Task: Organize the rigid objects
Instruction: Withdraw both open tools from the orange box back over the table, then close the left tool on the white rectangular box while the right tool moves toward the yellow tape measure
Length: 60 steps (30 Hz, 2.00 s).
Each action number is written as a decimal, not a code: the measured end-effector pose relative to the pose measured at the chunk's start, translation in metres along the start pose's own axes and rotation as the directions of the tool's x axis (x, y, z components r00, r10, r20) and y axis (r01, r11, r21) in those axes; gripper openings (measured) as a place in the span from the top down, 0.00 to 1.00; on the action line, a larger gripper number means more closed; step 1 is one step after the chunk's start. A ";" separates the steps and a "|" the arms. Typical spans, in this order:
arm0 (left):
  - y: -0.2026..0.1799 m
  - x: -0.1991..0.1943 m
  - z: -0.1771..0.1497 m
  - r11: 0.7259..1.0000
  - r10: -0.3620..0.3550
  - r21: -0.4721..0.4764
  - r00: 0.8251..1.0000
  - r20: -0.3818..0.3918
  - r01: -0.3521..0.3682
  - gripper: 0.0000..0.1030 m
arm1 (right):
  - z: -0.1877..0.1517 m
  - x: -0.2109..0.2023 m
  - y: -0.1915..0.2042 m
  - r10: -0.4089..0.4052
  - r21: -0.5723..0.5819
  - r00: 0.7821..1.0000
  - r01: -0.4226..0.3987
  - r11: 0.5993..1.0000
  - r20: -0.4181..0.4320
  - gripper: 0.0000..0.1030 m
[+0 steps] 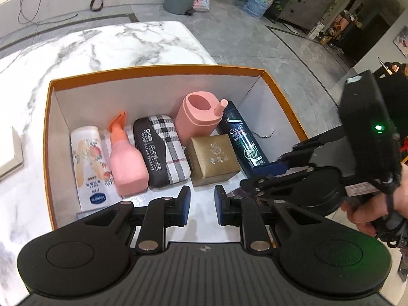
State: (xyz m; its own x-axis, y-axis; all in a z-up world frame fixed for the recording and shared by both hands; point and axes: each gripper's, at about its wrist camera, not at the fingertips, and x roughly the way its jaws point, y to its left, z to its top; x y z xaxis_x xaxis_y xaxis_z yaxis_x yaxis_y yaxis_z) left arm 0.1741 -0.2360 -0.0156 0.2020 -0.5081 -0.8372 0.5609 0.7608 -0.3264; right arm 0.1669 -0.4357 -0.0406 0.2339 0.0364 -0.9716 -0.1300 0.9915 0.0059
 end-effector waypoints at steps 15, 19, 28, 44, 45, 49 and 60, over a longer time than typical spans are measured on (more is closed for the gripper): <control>0.014 -0.042 -0.003 1.000 0.013 0.007 0.991 0.133 -0.014 0.79 | -0.004 0.010 -0.001 0.010 0.051 1.000 -0.010 0.999 0.012 0.79; 0.031 -0.077 -0.008 0.998 0.052 0.018 0.978 0.203 -0.057 0.77 | -0.004 -0.016 0.011 -0.031 0.045 0.995 0.027 0.999 0.098 0.78; 0.105 -0.148 -0.040 0.964 0.261 -0.046 0.914 0.311 -0.260 0.76 | 0.014 -0.094 0.080 0.038 -0.059 0.904 -0.014 0.998 0.426 0.53; 0.182 -0.090 -0.059 0.902 0.337 0.193 0.909 0.246 -0.386 0.42 | 0.122 -0.015 0.237 0.141 -0.275 0.927 -0.043 0.960 0.347 0.45; 0.187 -0.084 -0.059 0.890 0.337 0.231 0.909 0.244 -0.392 0.39 | 0.127 -0.006 0.241 0.131 -0.278 0.935 -0.037 0.960 0.330 0.46; 0.199 -0.064 -0.049 0.826 0.310 0.410 0.920 0.240 -0.386 0.26 | 0.157 0.026 0.245 0.081 -0.254 0.966 -0.017 0.967 0.246 0.54; 0.235 -0.012 -0.030 0.744 0.250 0.611 0.961 0.120 -0.270 0.12 | 0.182 0.064 0.247 -0.008 -0.278 0.993 0.040 0.960 0.118 0.54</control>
State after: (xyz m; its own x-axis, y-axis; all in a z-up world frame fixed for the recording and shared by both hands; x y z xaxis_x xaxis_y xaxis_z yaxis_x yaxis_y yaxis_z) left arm 0.2790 -0.0387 -0.0953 0.4306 -0.3467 -0.8333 0.8536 0.4563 0.2512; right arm 0.3253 -0.1654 -0.0578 0.3467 0.0434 -0.9370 -0.3832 0.9183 -0.0993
